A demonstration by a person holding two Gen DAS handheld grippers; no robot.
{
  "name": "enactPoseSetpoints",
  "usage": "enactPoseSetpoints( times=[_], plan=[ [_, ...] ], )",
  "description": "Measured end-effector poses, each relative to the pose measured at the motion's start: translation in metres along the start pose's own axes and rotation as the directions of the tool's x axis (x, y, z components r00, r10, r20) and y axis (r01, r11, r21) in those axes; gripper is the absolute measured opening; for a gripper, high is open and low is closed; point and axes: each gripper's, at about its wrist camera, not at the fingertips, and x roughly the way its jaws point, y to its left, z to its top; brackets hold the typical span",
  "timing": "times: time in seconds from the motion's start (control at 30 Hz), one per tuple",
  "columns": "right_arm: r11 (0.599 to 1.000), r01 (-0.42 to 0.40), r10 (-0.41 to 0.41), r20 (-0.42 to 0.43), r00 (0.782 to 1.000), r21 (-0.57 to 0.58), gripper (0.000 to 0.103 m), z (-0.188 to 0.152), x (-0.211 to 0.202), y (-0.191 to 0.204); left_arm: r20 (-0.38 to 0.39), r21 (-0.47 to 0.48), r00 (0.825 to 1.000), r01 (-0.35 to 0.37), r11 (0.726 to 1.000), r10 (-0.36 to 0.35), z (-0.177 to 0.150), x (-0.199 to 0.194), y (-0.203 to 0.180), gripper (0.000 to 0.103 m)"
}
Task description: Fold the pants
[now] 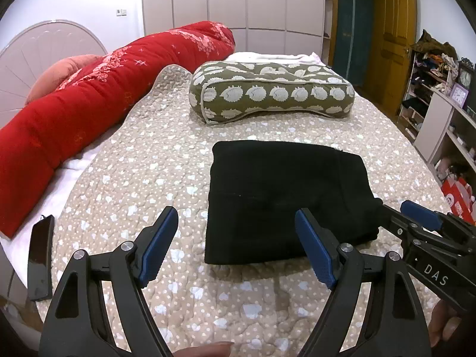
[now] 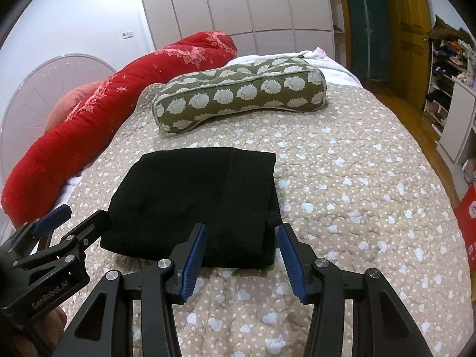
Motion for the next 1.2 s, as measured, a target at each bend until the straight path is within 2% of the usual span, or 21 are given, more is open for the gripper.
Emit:
enactPoseSetpoints(
  times=[1.2],
  plan=[
    [1.000, -0.017, 0.017, -0.017, 1.000, -0.005, 0.048, -0.0063, -0.0033, 0.0082, -0.002, 0.008, 1.000, 0.003, 1.000, -0.003, -0.0091, -0.0059, -0.0024, 0.082]
  ],
)
